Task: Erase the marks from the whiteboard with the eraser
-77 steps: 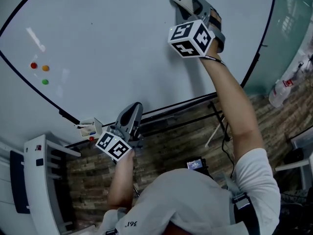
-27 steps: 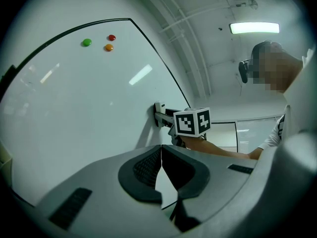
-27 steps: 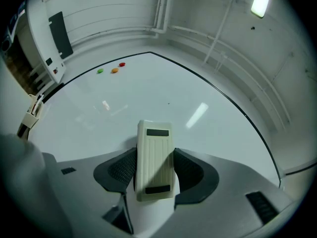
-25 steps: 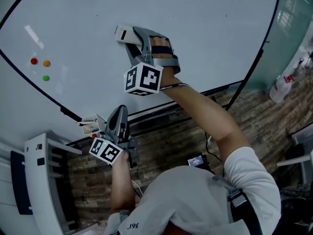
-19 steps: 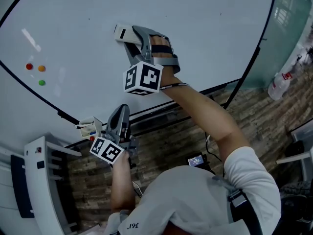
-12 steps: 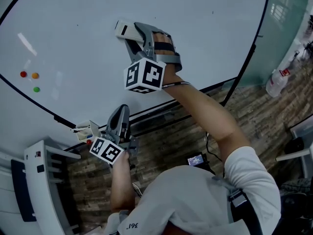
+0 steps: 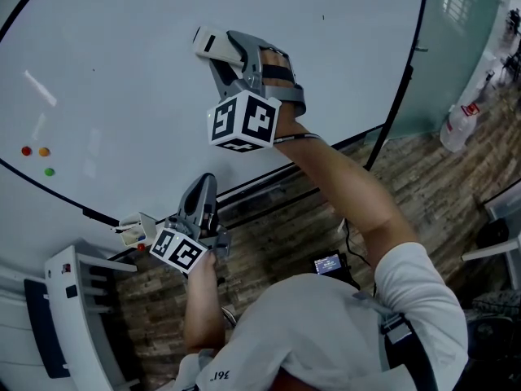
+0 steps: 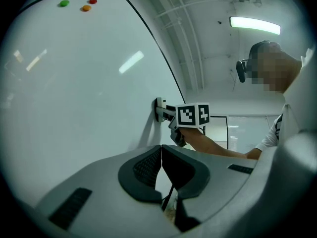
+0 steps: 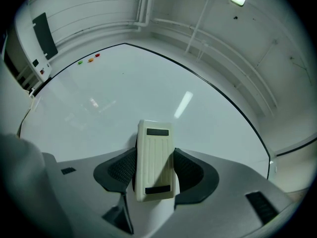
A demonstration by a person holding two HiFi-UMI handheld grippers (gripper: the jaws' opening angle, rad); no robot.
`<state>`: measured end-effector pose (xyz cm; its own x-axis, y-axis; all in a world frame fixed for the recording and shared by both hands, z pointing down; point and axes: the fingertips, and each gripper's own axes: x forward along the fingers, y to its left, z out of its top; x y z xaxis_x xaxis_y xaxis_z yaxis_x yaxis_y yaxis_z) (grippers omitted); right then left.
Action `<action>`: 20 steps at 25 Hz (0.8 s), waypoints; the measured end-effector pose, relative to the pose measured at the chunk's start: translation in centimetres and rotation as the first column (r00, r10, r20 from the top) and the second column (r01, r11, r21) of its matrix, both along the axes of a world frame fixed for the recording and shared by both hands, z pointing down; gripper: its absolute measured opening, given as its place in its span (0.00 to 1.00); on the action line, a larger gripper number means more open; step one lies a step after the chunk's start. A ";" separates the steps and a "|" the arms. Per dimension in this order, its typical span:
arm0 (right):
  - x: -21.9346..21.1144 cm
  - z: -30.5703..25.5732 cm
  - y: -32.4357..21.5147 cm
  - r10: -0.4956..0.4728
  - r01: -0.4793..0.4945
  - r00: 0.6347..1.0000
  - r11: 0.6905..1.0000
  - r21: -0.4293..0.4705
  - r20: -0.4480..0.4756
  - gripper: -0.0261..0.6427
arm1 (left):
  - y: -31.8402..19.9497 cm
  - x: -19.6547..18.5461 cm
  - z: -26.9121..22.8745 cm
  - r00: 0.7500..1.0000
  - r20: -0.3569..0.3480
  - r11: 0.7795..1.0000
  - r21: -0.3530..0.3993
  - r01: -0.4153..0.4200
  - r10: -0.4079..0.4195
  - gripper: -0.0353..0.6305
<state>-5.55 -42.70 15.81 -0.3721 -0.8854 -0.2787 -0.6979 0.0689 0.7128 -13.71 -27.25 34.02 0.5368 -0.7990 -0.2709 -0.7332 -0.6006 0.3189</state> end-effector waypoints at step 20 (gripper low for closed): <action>12.9 0.4 -3.8 0.055 -0.055 0.998 0.999 -0.002 0.013 0.42 | -4.8 11.7 0.1 0.997 0.007 0.997 0.005 -0.079 0.079 0.06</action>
<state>7.33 -46.54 16.23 -0.3193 -0.9048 -0.2819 -0.7102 0.0315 0.7033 -2.02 -32.06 34.08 0.6000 -0.7526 -0.2712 -0.6854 -0.6584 0.3110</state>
